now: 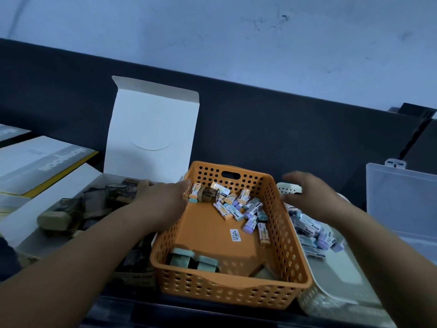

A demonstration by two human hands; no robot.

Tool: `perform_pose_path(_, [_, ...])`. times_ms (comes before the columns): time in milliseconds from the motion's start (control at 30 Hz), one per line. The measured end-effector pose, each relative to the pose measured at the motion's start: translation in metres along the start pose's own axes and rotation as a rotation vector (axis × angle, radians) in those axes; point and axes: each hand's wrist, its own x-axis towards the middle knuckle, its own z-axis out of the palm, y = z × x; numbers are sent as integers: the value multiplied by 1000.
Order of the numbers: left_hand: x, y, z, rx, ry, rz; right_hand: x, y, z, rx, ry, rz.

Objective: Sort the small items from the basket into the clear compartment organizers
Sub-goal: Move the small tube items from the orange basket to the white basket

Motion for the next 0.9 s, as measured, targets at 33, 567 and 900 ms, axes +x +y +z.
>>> perform_pose_path(33, [0, 0, 0, -9, 1, 2, 2, -13, 4, 1, 3, -65])
perform_pose_path(567, [3, -5, 5, -53, 62, 26, 50, -79, 74, -319, -585, -120])
perform_pose_path(900, [-1, -1, 0, -48, 33, 14, 50, -72, 75, -73, -724, -136])
